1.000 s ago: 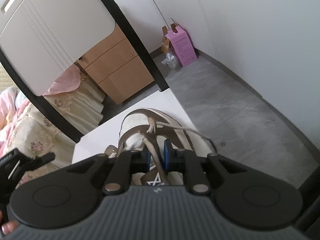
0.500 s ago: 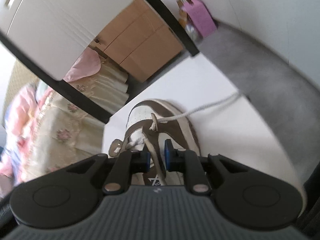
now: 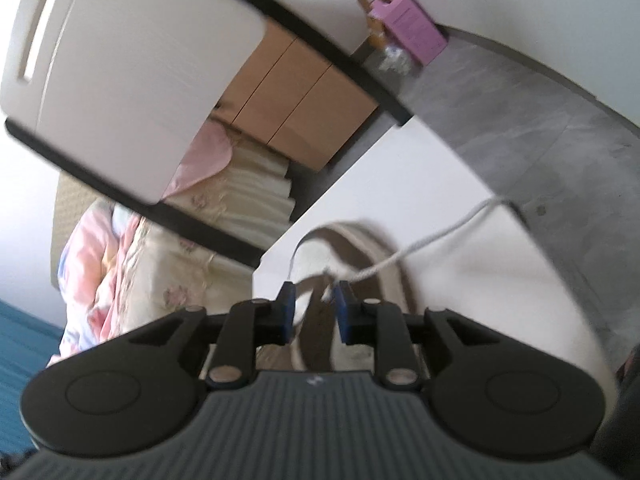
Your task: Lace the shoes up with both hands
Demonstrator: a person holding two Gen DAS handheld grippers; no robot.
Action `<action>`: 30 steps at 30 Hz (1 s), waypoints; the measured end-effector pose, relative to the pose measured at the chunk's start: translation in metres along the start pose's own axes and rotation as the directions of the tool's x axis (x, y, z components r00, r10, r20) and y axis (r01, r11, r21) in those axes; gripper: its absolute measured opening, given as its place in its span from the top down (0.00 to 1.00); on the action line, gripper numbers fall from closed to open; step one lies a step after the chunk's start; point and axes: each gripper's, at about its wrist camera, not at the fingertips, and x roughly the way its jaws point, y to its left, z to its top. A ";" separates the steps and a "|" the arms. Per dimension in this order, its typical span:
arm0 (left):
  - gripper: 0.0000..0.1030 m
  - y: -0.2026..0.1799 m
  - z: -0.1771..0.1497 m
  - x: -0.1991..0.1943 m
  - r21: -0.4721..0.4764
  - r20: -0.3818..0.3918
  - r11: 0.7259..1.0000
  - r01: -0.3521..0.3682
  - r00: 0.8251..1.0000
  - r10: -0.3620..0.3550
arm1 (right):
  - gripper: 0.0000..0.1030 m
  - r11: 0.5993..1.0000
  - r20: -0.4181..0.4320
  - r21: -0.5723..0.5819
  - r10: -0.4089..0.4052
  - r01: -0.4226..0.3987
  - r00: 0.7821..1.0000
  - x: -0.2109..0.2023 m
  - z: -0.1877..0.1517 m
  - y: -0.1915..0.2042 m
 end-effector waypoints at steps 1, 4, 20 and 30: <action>0.62 -0.002 -0.001 0.001 0.008 0.008 1.000 -0.007 1.000 0.007 | 0.77 1.000 -0.006 0.025 -0.002 0.002 1.000 0.003 0.001 -0.004; 0.65 -0.006 -0.002 0.005 0.027 0.029 0.999 -0.033 0.999 0.032 | 0.67 0.995 -0.030 0.096 -0.005 0.008 1.000 0.015 0.004 -0.016; 0.64 -0.020 -0.007 0.009 0.114 0.055 0.986 -0.122 0.992 0.116 | 0.55 0.978 0.063 0.210 -0.019 0.005 0.998 0.050 0.003 -0.034; 0.63 -0.017 -0.006 0.012 0.074 0.020 0.990 -0.117 0.993 0.115 | 0.97 0.981 0.184 0.176 0.048 -0.081 0.982 0.050 0.007 -0.037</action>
